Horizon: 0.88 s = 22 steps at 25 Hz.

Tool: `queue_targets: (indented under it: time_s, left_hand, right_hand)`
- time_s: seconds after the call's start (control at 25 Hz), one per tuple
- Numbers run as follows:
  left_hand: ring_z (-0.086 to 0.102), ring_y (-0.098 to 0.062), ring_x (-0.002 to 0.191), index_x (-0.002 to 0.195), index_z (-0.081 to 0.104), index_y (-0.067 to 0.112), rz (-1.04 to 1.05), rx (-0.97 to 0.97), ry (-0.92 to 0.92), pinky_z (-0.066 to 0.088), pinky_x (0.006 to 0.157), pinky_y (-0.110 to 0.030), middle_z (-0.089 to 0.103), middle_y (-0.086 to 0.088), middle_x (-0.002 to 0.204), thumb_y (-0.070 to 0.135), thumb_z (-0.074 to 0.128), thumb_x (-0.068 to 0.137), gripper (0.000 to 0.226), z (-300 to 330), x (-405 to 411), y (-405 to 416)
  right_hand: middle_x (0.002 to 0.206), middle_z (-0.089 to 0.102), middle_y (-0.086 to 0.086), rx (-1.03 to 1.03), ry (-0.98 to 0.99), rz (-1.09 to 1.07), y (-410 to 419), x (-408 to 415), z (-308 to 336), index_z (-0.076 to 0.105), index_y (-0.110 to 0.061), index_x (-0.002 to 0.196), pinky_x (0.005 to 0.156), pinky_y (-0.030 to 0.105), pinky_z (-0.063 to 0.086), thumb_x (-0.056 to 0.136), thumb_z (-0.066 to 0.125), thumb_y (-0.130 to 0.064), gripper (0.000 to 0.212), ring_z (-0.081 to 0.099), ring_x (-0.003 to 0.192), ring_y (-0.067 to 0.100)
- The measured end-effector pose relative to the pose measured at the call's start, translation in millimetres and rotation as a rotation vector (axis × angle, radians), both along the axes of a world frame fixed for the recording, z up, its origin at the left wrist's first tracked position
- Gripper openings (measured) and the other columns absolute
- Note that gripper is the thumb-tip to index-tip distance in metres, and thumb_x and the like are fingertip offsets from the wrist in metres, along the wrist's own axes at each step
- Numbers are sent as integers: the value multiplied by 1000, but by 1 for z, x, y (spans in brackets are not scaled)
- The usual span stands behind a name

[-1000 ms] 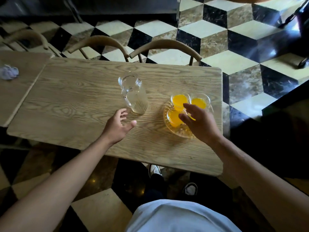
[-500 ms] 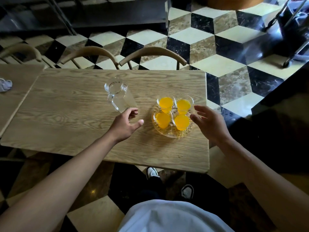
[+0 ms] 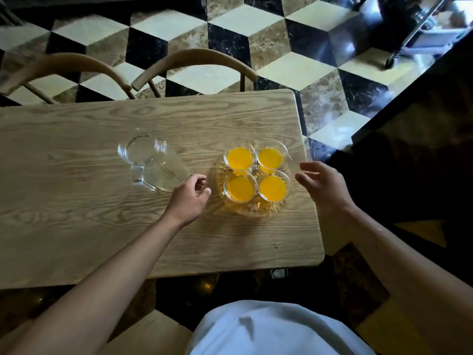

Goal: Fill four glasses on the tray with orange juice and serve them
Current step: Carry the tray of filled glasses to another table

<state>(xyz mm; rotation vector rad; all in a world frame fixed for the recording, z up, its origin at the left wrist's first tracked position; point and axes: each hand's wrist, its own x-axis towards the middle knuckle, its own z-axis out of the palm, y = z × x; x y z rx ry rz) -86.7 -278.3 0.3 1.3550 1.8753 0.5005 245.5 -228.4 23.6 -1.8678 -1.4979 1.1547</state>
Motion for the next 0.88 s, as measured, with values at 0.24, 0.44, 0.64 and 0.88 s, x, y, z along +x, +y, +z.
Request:
queue_targets:
  time_s: [0.24,0.44,0.64,0.88]
  left_hand:
    - [68,-25,111,126,72,7,48,-113,31,46,95,-26,75,-9,120,15,66,99,28,-22,-3,24]
    - [72,-28,100,102,81,7,167,-136,105,51,88,-32,80,-12,104,19,69,97,18,-37,-4,43]
    - [75,-32,76,82,77,7,257,-193,112,61,76,-43,77,-11,78,39,65,93,36,-57,5,54]
    - [67,-24,90,108,77,9,252,-237,128,47,79,-28,67,0,87,28,71,98,22,-73,17,67]
  right_hand:
    - [109,74,2,-70,-117,15,21,-3,-23,69,-11,123,69,12,51,91,76,-25,36,68,94,8]
    - [119,73,5,-124,-241,55,42,2,-52,68,-11,125,84,25,51,92,73,-29,38,64,93,8]
    - [117,73,9,-219,-303,68,54,13,-74,67,-10,127,92,36,56,92,70,-30,40,68,102,21]
    - [113,74,10,-236,-297,70,64,14,-86,68,-9,123,94,48,57,93,69,-30,37,70,103,25]
